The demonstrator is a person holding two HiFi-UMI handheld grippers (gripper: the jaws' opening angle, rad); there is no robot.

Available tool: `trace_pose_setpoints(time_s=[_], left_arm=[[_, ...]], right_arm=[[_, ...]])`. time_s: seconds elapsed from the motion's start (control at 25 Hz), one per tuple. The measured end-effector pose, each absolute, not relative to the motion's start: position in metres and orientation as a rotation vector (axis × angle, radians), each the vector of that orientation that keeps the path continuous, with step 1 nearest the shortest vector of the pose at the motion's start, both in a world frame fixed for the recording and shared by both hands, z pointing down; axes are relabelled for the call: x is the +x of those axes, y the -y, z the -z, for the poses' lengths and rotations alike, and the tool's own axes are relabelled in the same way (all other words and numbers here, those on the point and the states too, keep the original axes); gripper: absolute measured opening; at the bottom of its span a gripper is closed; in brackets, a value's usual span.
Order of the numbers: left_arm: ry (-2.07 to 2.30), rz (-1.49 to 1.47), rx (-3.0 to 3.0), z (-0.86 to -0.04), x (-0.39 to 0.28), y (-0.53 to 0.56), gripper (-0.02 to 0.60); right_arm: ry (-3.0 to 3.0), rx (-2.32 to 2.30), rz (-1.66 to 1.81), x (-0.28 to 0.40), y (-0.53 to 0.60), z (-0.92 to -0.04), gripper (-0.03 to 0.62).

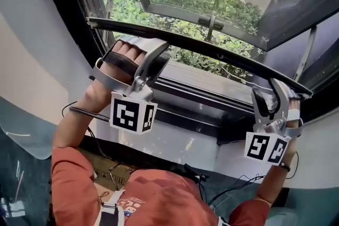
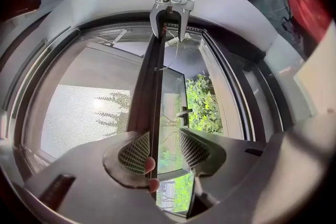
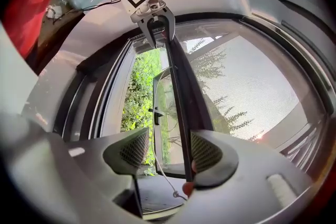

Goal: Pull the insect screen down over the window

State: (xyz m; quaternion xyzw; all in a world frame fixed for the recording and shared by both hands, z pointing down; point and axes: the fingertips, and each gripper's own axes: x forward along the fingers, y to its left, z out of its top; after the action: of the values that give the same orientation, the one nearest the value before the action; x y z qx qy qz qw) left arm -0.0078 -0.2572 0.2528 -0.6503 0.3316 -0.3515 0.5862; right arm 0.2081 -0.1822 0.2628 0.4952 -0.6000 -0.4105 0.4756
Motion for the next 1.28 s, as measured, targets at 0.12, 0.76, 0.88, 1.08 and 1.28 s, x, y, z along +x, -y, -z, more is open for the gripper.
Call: trace_pose_setpoints(time_s=[0.12,0.76,0.88,1.08,1.28], left_arm=[[-0.745,0.846,-1.553,-0.273,-0.006,0.254,0.175],[-0.623,1.003,-1.732,-0.372,-0.022,0.246,0.189],[-0.591,1.032,-1.777,-0.391,-0.019,0.244,0.189],[-0.584,1.036,-1.820,-0.409,-0.016,0.244,0.189],[-0.583,1.066,-1.812,-0.423,-0.017,0.242,0.189]], right_arm=[[1.492,1.190,0.951,0.208,0.178,-0.281,0.242],[1.664,1.084,0.720,0.192,0.175,-0.381,0.263],[1.684,1.055,0.675,0.195,0.172,-0.400,0.267],[1.689,1.036,0.632,0.196,0.169,-0.418,0.275],[1.695,1.043,0.615,0.196,0.168,-0.432,0.275]])
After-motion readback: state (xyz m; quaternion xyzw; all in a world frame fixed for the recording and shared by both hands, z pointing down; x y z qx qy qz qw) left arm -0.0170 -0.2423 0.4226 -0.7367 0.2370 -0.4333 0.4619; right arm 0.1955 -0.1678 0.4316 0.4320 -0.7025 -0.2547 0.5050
